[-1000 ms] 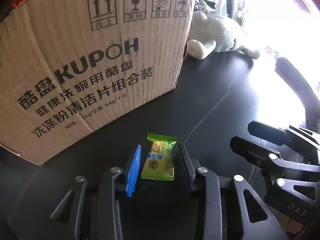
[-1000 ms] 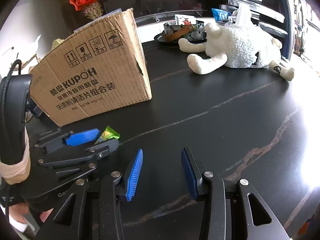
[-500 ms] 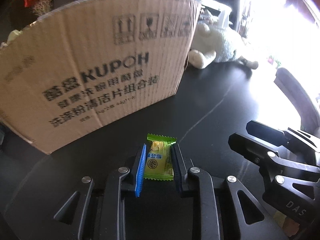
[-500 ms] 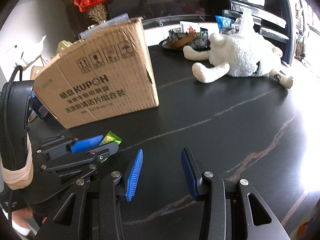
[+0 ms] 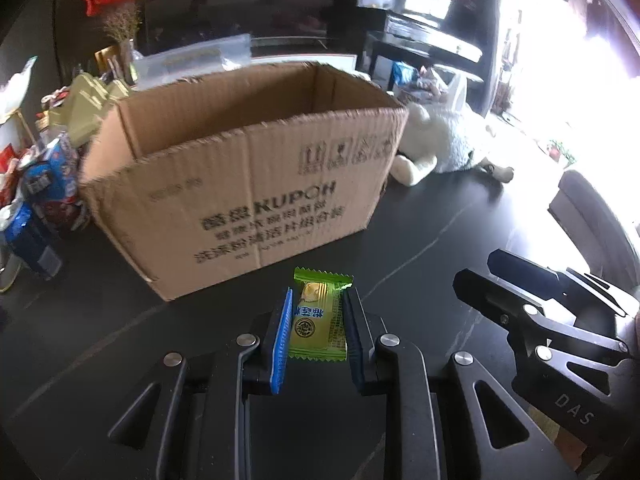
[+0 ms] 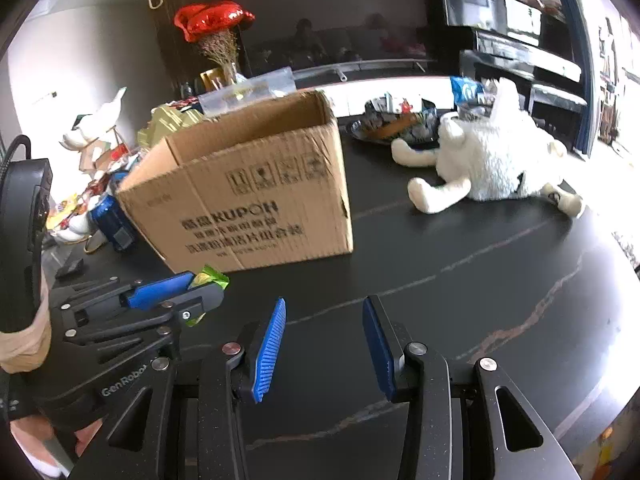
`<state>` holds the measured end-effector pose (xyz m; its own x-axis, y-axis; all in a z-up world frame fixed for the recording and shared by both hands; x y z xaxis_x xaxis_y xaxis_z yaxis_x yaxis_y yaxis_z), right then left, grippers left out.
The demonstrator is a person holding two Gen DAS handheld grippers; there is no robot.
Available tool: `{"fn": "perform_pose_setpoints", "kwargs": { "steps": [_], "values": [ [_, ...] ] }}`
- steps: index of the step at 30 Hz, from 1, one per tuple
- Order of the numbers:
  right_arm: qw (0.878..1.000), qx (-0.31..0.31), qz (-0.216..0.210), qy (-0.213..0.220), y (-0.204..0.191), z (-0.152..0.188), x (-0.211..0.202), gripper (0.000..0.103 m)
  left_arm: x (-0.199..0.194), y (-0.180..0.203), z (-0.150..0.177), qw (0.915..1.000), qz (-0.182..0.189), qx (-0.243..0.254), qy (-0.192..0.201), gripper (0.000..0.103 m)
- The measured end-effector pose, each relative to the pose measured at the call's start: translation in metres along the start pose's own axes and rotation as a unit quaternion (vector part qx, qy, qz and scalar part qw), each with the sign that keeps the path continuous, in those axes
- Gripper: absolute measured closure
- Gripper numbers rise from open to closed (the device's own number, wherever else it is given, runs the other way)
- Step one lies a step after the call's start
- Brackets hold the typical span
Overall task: Organize snacks
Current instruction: 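Lift the yellow-green candy into the box and open the left gripper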
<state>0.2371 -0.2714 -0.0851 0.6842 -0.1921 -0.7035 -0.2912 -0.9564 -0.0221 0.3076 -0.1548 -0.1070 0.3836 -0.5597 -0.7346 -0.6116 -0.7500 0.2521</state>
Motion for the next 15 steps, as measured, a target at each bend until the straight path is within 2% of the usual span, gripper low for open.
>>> {"fn": "perform_pose_setpoints", "kwargs": {
  "steps": [15],
  "values": [
    [0.998,-0.025,-0.022,0.052,-0.031,-0.048,-0.033,0.061,-0.061,-0.012,-0.042,0.9977,-0.028,-0.004,0.061,0.078]
  ]
}}
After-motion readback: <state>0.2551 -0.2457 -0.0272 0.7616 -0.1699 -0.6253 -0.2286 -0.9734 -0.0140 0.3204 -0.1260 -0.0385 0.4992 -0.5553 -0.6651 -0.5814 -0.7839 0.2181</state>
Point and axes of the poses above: each gripper's, at about its wrist camera, not at the fingertips, and x roughly the way its jaws point, y to its right, z to its underside, the point moved 6 cm from there along x, roughly the way its jaws point, and after that the axes turned 12 degrees about z, right-handed, at the moved point
